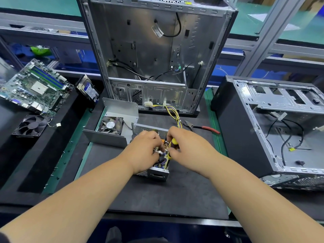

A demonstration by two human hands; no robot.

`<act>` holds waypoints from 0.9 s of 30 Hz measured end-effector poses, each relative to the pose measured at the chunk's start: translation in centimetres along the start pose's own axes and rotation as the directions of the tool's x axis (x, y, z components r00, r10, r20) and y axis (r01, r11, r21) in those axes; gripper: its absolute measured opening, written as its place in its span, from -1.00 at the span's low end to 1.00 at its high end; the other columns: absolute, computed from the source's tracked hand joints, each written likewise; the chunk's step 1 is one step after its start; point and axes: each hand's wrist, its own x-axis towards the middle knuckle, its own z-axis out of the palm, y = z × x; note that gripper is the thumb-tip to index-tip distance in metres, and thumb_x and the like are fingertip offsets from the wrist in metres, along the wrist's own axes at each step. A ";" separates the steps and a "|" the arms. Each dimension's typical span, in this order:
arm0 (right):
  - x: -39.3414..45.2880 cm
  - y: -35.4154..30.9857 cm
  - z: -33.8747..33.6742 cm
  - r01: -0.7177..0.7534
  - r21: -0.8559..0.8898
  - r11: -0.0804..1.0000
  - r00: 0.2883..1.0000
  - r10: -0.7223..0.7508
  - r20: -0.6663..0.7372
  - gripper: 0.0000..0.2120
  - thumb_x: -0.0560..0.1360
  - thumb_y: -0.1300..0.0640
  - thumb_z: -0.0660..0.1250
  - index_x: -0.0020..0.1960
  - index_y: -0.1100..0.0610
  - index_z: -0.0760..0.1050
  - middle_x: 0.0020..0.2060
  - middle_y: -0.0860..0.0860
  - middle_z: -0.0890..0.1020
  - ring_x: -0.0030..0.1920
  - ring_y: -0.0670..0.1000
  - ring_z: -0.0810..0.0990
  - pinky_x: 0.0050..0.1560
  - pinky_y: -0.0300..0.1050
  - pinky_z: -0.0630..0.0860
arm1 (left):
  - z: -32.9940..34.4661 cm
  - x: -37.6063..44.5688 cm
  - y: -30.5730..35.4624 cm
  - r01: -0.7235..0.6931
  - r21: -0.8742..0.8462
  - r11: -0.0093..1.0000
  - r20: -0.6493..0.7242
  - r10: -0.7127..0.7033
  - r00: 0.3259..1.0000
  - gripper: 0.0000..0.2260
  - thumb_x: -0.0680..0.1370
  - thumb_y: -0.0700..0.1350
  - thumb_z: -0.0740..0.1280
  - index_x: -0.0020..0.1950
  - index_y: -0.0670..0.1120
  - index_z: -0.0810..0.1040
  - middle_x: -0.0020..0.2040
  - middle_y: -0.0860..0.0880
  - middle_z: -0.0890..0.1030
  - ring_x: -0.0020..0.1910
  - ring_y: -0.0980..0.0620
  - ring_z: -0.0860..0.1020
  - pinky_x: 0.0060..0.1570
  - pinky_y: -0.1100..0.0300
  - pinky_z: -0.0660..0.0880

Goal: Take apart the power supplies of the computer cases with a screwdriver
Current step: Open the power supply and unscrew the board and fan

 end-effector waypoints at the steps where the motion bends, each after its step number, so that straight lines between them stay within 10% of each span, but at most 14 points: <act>1: 0.0 0.0 -0.1 0.018 0.015 1.000 1.000 -0.018 0.016 -0.86 0.50 0.12 0.30 0.04 0.02 0.40 -0.05 -0.07 0.51 -0.05 0.01 0.44 -0.18 -0.07 0.31 | 0.0 0.0 0.0 0.001 0.000 1.000 0.001 -0.001 1.000 -0.78 0.45 -0.18 0.34 0.01 0.08 0.62 0.04 0.18 0.44 0.10 0.08 0.30 0.24 0.15 0.30; 9: 0.0 0.5 0.3 -0.023 -0.242 0.970 0.999 0.013 -0.043 -0.66 0.59 -0.28 0.14 -0.05 0.00 0.40 -0.19 -0.04 0.60 -0.10 0.07 0.55 -0.25 -0.06 0.34 | 0.1 0.0 -0.2 -0.012 0.021 1.000 -0.005 0.012 1.000 -0.81 0.48 -0.17 0.35 0.06 0.03 0.60 0.03 0.19 0.42 0.12 0.06 0.32 0.23 0.15 0.31; 18: -0.3 0.3 0.0 0.003 -0.024 1.000 1.000 -0.003 0.007 -0.81 0.48 0.08 0.29 0.08 0.01 0.41 -0.02 -0.07 0.49 -0.13 0.01 0.43 -0.17 -0.05 0.40 | -0.1 0.1 -0.1 -0.001 0.007 1.000 -0.006 0.001 1.000 -0.77 0.44 -0.20 0.33 0.02 0.05 0.64 0.02 0.18 0.43 0.13 0.04 0.35 0.24 0.15 0.30; 27: -0.1 0.5 0.3 -0.021 -0.236 0.972 0.999 0.012 -0.041 -0.77 0.62 -0.16 0.17 0.05 0.00 0.38 -0.10 -0.04 0.60 -0.08 0.10 0.56 -0.20 -0.03 0.40 | 0.0 0.1 -0.2 -0.003 -0.004 1.000 -0.021 0.003 1.000 -0.79 0.46 -0.20 0.35 0.03 0.03 0.63 0.03 0.18 0.43 0.12 0.05 0.34 0.24 0.14 0.30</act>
